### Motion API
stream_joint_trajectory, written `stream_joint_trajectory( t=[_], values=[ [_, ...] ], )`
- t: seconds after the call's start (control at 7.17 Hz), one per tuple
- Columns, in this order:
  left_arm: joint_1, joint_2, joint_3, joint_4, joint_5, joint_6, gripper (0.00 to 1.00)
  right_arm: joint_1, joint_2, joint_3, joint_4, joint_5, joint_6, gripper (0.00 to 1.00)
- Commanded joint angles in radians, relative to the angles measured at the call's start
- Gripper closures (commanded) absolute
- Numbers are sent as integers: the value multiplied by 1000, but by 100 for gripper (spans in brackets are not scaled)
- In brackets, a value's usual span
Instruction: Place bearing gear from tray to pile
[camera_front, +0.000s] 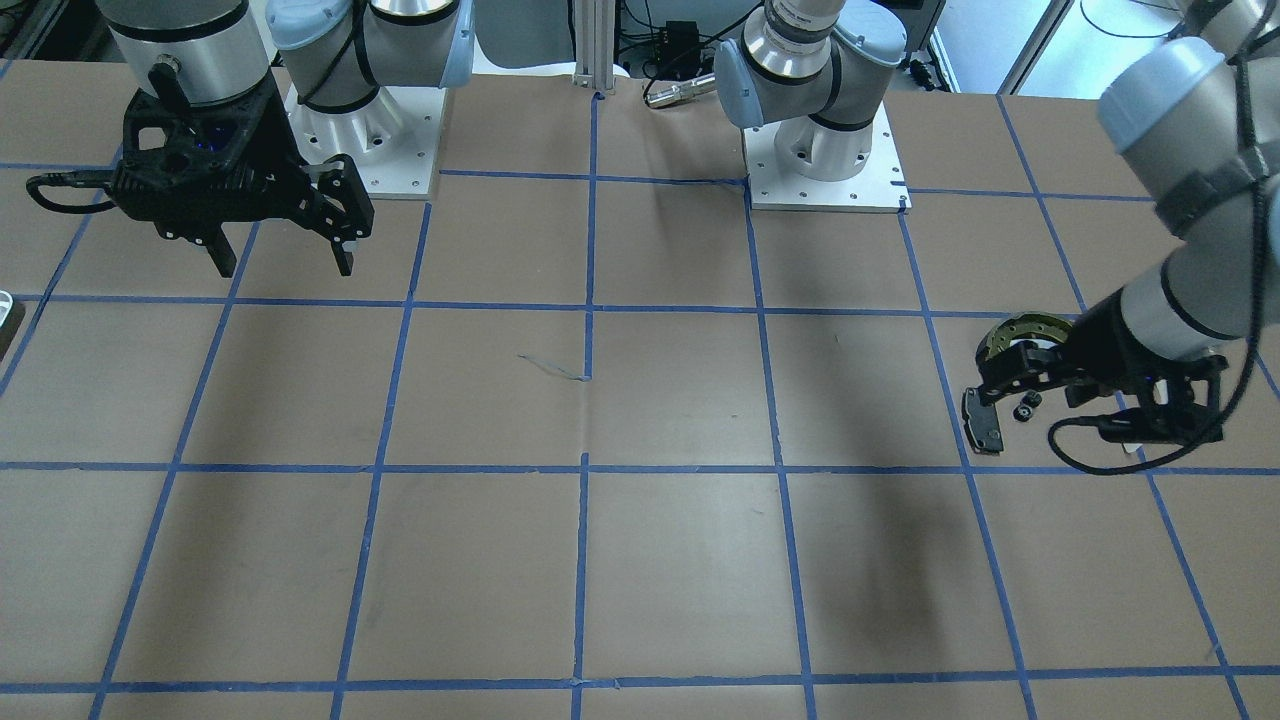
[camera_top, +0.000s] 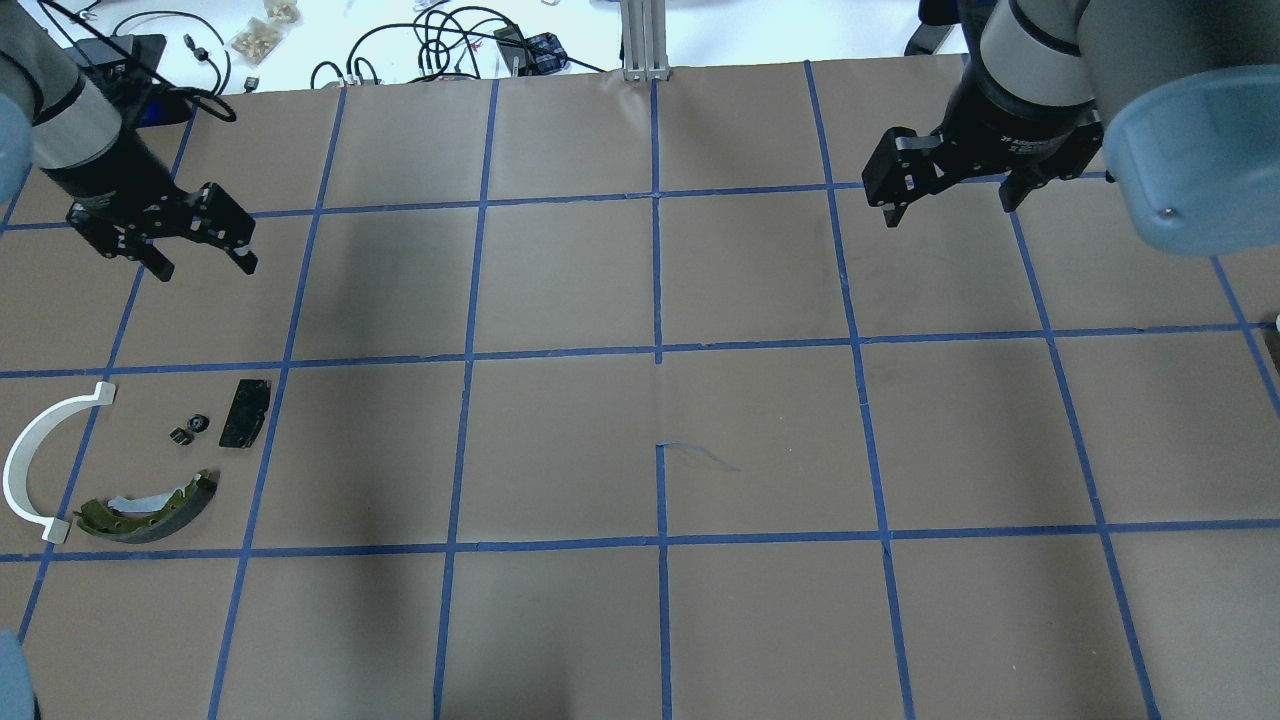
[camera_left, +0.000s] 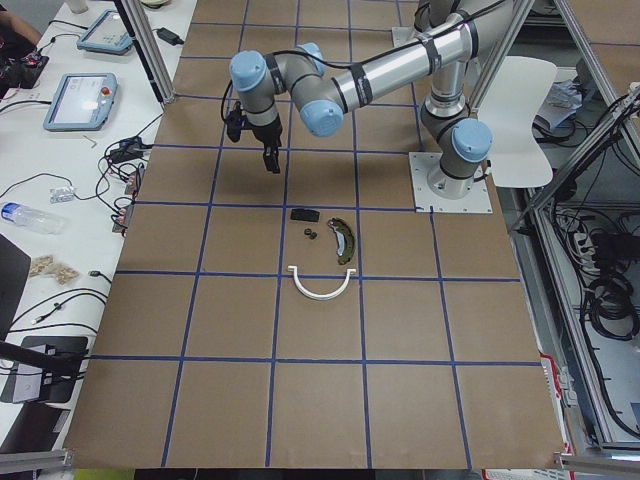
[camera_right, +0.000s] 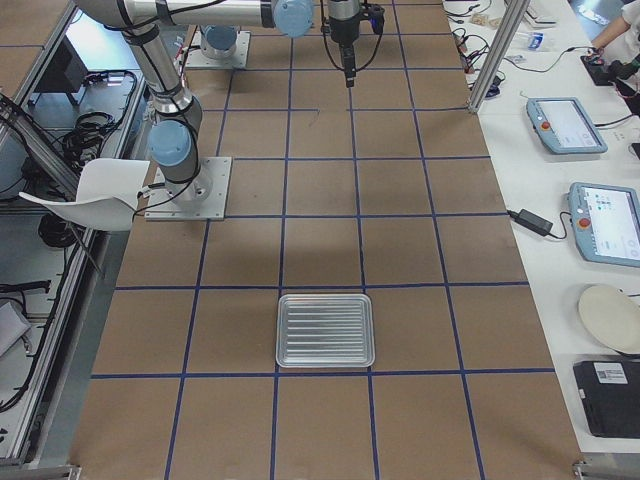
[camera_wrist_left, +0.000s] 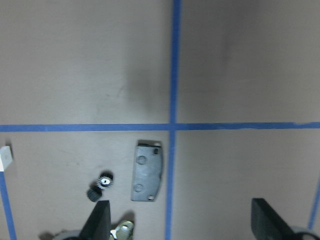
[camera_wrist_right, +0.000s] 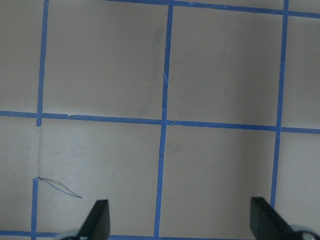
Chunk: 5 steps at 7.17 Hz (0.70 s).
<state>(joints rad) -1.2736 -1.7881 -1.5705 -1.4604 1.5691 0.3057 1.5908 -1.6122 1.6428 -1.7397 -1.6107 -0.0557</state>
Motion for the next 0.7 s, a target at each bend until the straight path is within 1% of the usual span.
stream_joint_trajectory(
  t=[0.0,0.14,0.42,0.56],
  values=[
    [-191,103,-22,-27,-6,-110,0,-2,0,0,-3,0,0,0],
    [-228,149,-32,-49,-35,-159,0,-2,0,0,-6,0,-1,0],
    [-237,243,-22,-159,-40,-162,0,-9,0,0,-3,0,-1,0],
    [-237,268,-37,-166,-31,-158,0,-11,0,0,-3,2,-1,0]
  ],
)
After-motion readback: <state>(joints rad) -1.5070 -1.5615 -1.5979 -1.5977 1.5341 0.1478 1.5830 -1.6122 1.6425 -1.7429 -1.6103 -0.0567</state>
